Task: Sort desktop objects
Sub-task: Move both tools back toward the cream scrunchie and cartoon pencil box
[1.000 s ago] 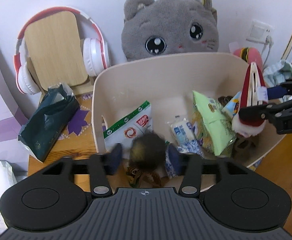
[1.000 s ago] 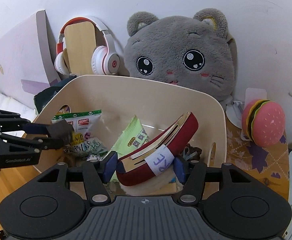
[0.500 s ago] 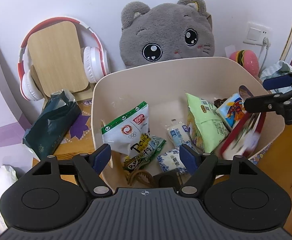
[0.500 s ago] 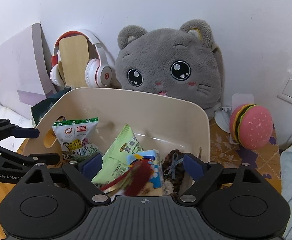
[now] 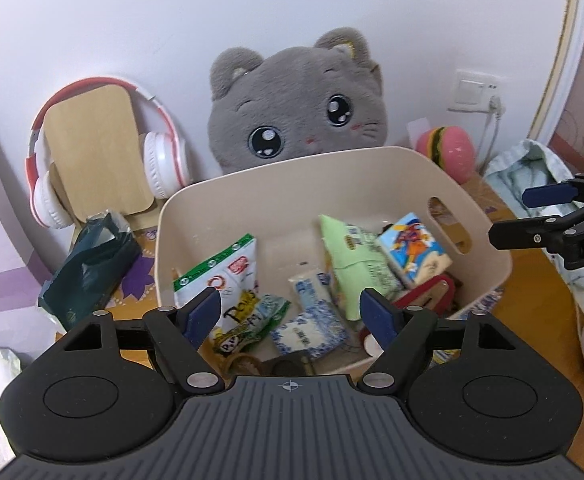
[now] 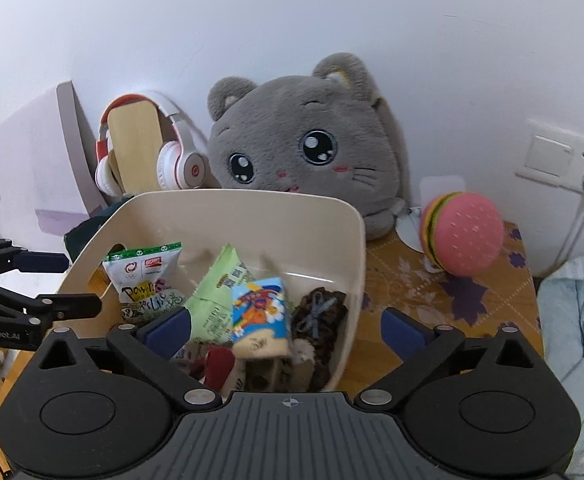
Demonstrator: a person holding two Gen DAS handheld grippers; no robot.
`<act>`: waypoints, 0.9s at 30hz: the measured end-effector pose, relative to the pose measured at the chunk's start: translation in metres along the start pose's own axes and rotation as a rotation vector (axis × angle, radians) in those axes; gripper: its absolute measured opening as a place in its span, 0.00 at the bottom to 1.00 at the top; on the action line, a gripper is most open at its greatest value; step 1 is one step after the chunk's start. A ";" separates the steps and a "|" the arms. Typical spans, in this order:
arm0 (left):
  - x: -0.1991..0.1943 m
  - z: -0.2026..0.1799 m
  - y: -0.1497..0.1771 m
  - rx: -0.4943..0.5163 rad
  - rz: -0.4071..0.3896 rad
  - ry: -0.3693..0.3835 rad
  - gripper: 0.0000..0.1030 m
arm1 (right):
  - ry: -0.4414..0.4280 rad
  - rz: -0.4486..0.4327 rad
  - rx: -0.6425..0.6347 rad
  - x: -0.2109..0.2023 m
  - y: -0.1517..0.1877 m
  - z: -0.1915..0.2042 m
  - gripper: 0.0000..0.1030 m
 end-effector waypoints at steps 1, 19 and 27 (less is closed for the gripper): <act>-0.002 -0.002 0.001 0.002 0.000 0.006 0.76 | 0.001 -0.005 0.005 -0.004 0.003 -0.005 1.00; -0.008 -0.068 0.037 -0.030 0.158 0.194 0.76 | -0.007 0.126 -0.323 -0.007 0.051 -0.058 1.00; 0.028 -0.089 0.066 -0.094 0.299 0.212 0.76 | -0.059 0.209 -0.688 0.030 0.082 -0.042 1.00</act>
Point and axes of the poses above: each gripper's, at about its wrist camera, not at the fingertips, and x roughly the way its jaws point, z to its left, y to its underside, the point moved 2 cm from there along x, roughly the way its jaws point
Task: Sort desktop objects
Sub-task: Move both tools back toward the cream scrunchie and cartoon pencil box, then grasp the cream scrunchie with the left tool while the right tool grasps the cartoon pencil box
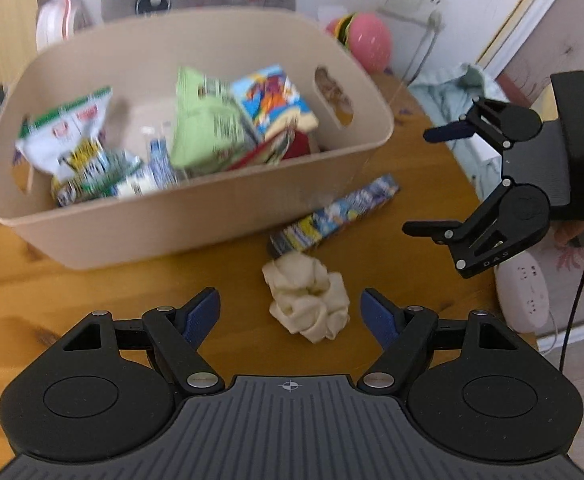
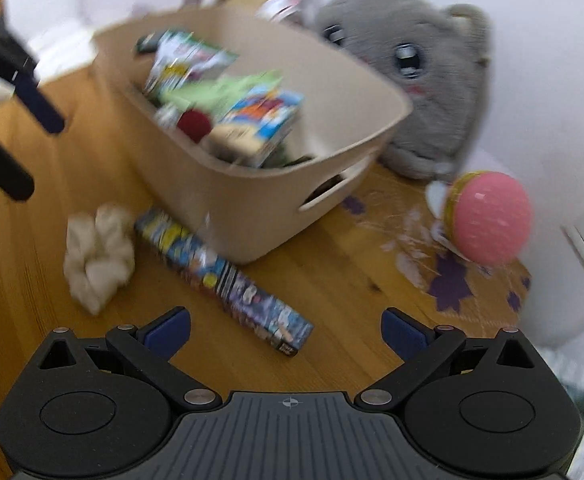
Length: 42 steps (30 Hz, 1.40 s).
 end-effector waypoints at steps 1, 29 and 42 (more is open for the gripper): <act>0.005 0.000 0.001 0.001 0.017 0.001 0.76 | -0.005 0.010 -0.024 0.006 0.001 0.002 1.00; 0.085 -0.009 0.005 -0.034 0.122 -0.112 1.00 | -0.239 0.116 0.016 0.066 -0.003 0.001 1.00; 0.092 -0.021 -0.001 -0.023 0.150 -0.244 1.00 | -0.216 0.142 0.053 0.062 -0.005 0.005 1.00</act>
Point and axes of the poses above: each gripper's, at about its wrist camera, not at the fingertips, and x roughly the way its jaws point, z to its left, y to its underside, the point moved 2 cm from there along x, roughly the way its jaws point
